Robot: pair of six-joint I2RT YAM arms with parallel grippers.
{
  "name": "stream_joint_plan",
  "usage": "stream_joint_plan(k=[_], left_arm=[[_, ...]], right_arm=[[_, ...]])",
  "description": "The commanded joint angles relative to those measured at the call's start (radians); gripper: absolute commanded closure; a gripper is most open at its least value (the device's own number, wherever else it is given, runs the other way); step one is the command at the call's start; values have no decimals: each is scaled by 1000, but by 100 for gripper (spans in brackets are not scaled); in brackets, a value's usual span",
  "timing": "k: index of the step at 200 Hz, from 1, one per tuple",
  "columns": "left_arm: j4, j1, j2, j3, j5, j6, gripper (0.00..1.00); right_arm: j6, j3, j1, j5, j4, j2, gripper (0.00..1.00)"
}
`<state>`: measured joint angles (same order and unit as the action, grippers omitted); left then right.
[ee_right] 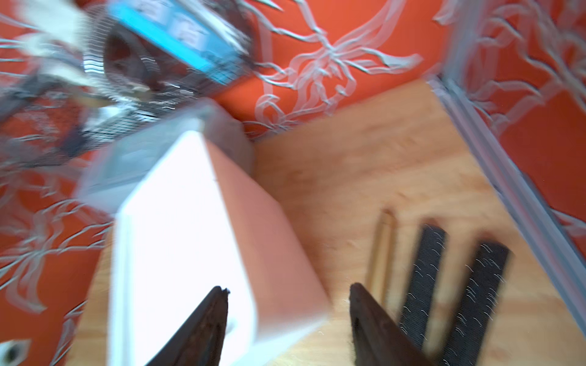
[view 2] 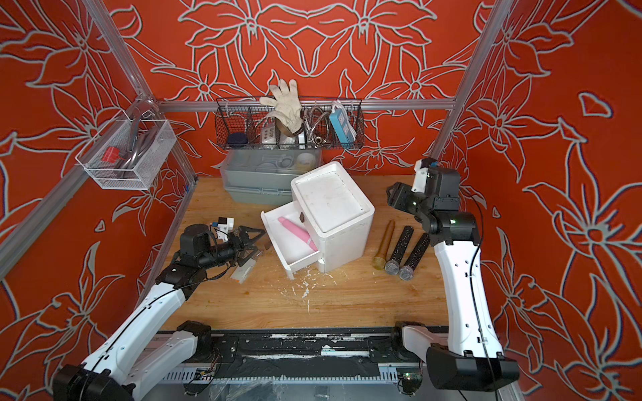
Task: Take the microphone out of the drawer
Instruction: Pick up the microphone from the drawer.
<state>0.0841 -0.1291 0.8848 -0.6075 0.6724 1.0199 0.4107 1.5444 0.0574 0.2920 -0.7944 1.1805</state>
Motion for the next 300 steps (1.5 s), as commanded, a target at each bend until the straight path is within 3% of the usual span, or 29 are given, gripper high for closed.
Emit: stream_joint_plan(k=[1,72,125,173,243,300], left_arm=[[-11,24,5,19,25,5,0],[-5,81,19,46,39,21,0],[-31,102,12,69,36,62,0],[-7,112,-13,81,34,58,0],[-21,115,-29,103,38,68,0],[-21,115,-37,103,39,67,0]], right_arm=[[-35,112,130,26,-107,66,37],[-121,361,580,-50,-180,315,36],[-196,467,768,-65,-238,543,35],[-257,501,820,-154,-327,722,34],[-480,740,820,-349,-552,988,33],[-529,821,820,-507,-560,1106,33]])
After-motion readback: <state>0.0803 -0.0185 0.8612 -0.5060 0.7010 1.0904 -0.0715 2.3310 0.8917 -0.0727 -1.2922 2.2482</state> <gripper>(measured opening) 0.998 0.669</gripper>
